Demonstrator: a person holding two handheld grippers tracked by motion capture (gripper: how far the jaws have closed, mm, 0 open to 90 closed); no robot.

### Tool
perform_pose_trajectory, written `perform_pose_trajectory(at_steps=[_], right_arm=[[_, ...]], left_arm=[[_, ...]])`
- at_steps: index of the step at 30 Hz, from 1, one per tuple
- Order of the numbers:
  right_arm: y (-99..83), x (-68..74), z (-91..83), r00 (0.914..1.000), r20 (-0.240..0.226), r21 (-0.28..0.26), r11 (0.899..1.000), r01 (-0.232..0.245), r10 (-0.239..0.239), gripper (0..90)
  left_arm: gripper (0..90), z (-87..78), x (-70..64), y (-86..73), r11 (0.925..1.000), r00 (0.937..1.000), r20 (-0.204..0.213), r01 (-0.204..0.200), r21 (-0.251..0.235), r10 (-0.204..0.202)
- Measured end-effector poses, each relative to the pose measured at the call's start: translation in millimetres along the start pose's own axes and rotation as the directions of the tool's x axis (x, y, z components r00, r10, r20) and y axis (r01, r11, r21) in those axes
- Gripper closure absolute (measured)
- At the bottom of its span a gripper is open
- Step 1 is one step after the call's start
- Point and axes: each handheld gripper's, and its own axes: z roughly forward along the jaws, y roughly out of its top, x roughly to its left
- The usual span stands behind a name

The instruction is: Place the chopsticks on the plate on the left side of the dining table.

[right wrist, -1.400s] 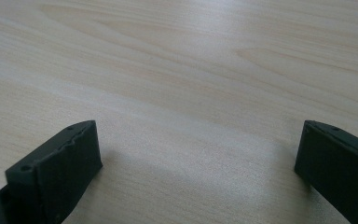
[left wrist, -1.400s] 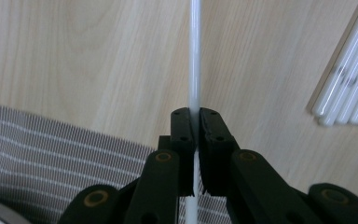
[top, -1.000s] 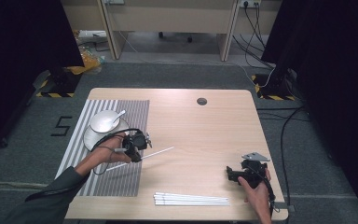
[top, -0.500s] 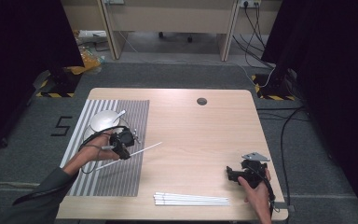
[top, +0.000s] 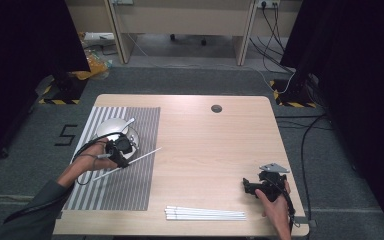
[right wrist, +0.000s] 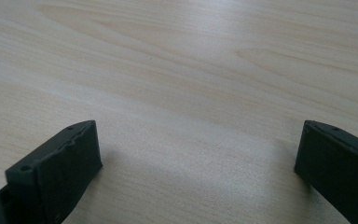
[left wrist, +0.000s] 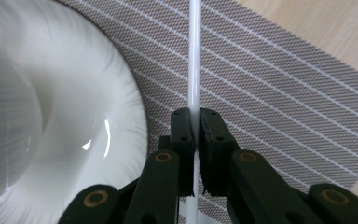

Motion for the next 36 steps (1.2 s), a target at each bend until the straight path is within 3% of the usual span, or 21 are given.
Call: perform_pose_trajectory(at_steps=[16,25,36], right_arm=[[0.2,-0.1,0.2,1.0,0.001,-0.001,1.0,0.001,-0.001,0.3],[0.2,-0.2,0.3,1.0,0.001,-0.001,1.0,0.001,-0.001,0.3],[0.2,0.0,0.2,1.0,0.001,0.0,1.0,-0.001,0.001,0.3]], left_arm=[[84.6,3.0,23.1,-9.9,0.9983,0.9976,-0.038,0.058,0.005,-0.058],[84.5,7.3,35.8,-11.0,0.9957,0.9935,-0.077,0.087,0.032,-0.084],[84.5,11.1,44.2,-14.7,0.9936,0.9912,-0.088,0.103,0.047,-0.098]])
